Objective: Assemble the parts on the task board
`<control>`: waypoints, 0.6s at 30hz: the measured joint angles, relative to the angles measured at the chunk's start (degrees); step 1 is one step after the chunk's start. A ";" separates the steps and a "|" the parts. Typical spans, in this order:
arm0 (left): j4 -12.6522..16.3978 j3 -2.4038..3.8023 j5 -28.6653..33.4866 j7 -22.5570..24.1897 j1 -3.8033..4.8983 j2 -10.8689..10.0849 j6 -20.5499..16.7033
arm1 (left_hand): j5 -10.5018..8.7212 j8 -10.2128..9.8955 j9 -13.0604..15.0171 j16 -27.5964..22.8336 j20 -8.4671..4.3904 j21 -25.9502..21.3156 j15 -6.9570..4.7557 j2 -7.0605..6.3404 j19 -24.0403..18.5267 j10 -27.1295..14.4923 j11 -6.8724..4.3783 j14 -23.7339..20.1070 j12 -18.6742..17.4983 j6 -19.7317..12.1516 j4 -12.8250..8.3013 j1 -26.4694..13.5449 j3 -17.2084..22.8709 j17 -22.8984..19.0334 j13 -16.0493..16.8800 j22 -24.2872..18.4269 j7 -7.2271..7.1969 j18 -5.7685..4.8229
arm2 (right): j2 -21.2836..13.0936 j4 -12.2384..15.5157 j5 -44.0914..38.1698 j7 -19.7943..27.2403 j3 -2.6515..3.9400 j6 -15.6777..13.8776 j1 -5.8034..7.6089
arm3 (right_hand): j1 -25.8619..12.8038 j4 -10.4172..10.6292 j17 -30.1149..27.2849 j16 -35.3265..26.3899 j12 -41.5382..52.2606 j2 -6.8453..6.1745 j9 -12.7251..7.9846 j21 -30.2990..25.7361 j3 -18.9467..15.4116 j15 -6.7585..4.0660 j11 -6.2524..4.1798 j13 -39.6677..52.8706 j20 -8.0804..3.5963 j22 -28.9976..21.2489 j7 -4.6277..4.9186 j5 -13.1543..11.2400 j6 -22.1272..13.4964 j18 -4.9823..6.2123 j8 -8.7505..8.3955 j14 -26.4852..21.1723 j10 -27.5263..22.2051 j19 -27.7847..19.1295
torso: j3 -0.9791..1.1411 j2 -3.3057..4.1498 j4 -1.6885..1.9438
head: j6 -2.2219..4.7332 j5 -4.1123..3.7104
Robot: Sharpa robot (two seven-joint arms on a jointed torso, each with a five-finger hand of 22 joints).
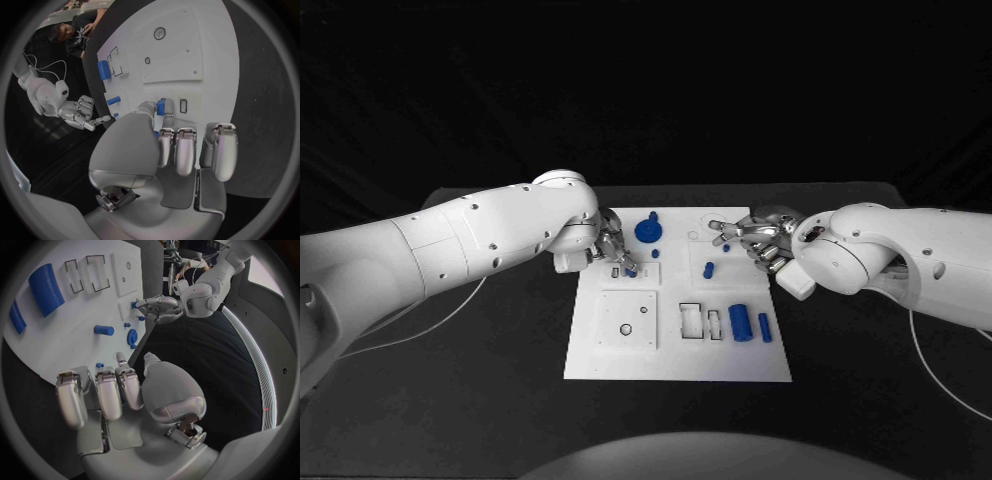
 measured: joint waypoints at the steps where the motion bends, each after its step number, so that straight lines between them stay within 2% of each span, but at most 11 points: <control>1: 0.00 0.00 0.00 -0.01 0.00 0.01 0.06 | 0.00 0.12 0.00 0.00 0.00 0.00 0.00 -0.02 0.00 0.00 0.00 0.00 0.00 0.00 0.00 -0.03 0.00 0.00 0.00 0.00 0.00 0.00 | 0.00 0.00 0.00 0.00 0.00 0.00 0.00 | 0.00 0.00 0.00 0.00 0.00 0.00 0.00 0.00 0.00 0.00 0.00 0.00 0.00 0.00 0.00 0.00 0.00 0.00 0.00 0.00 0.00 0.00 | 0.00 0.00 0.00 | -0.01 0.02; 7: 0.07 0.00 0.01 -0.04 0.00 0.14 0.40 | -0.01 0.18 0.00 0.00 0.00 0.00 0.00 -0.05 0.00 0.00 0.00 0.00 0.00 0.00 0.22 -0.06 0.10 0.00 0.00 0.00 0.01 0.00 | -0.01 0.01 0.01 -0.01 0.00 0.02 0.00 | 0.00 0.00 0.00 0.00 0.00 0.00 -0.01 0.00 0.00 0.00 0.00 0.00 0.00 0.00 0.00 0.00 0.00 0.00 0.00 0.00 0.00 0.00 | -0.01 0.00 0.02 | 0.02 0.07; 10: 0.04 0.00 0.02 -0.04 0.01 0.18 0.46 | -0.67 0.18 0.00 0.00 0.00 0.00 0.00 -0.05 0.00 0.00 0.00 0.00 0.00 -0.01 0.22 -0.05 0.10 0.00 -0.01 0.00 0.01 0.00 | -0.01 0.01 0.02 -0.01 0.00 0.02 0.00 | 0.00 0.00 0.00 0.00 0.00 0.00 -0.01 0.00 0.00 0.00 0.00 0.00 0.00 0.00 0.00 0.00 0.00 0.00 0.00 0.00 0.00 0.00 | -0.03 -0.01 0.02 | 0.03 0.08; 12: 0.01 0.00 0.02 -0.04 0.01 0.19 0.49 | -1.88 0.18 0.00 0.00 0.00 0.00 0.00 0.11 0.00 0.00 0.00 0.00 0.00 -0.01 0.52 -0.79 -0.25 0.00 -0.01 0.00 0.02 0.00 | -0.01 0.01 0.03 -0.01 0.00 0.03 0.00 | 0.00 -0.13 -0.01 0.00 0.00 0.00 0.03 0.00 -0.23 0.00 0.00 0.00 0.00 -0.01 0.00 0.00 0.00 0.00 0.24 0.00 0.00 0.00 | -0.03 -0.01 0.02 | 0.03 0.08; 18: -0.07 -0.04 -0.07 -0.18 -0.02 0.19 0.75 | -8.01 -1.15 -0.51 0.00 0.00 0.00 0.00 -0.71 0.00 0.00 0.00 0.00 0.00 -0.13 0.54 -6.83 -3.59 -0.01 -0.01 0.00 0.10 0.00 | -0.01 0.01 0.04 -0.02 0.00 0.04 0.00 | 0.00 -0.02 0.00 0.00 0.00 0.00 0.05 0.00 -0.35 0.00 0.00 0.00 0.00 -0.01 0.00 0.00 0.00 0.00 0.44 0.00 0.00 0.00 | -0.03 -0.01 0.02 | 0.08 0.00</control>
